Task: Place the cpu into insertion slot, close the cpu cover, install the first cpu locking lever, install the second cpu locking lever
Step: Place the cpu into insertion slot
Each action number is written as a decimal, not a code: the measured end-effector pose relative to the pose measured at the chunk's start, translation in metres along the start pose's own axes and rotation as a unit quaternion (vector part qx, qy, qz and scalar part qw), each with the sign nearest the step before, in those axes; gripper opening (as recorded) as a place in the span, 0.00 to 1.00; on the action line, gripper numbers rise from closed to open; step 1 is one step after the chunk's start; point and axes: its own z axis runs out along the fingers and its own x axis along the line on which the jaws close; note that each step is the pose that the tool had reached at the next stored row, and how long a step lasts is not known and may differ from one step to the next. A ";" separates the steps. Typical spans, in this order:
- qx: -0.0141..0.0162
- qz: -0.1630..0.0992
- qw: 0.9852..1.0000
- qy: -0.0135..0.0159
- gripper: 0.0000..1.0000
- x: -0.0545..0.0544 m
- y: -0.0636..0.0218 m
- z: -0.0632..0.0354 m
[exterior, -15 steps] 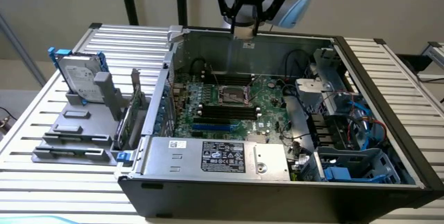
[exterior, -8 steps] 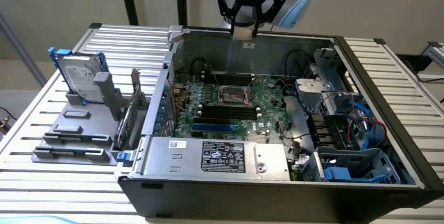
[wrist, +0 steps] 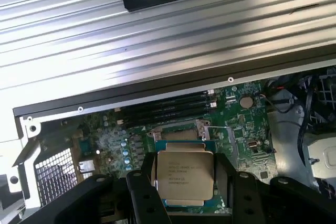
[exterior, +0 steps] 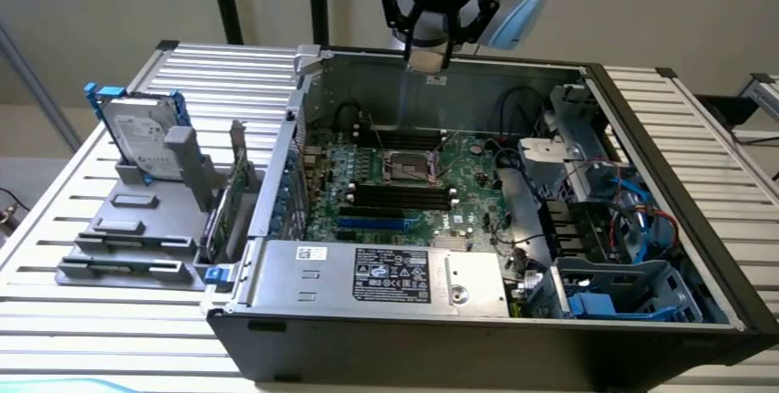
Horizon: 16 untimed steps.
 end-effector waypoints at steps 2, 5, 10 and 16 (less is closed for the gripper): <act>0.000 0.017 1.000 0.000 0.54 0.000 -0.0001 0.0007; -0.001 0.043 0.999 -0.002 0.54 0.000 -0.0001 0.0017; -0.003 0.088 0.996 -0.004 0.54 0.000 -0.0002 0.0032; -0.005 0.142 0.990 -0.007 0.54 0.000 -0.0003 0.0048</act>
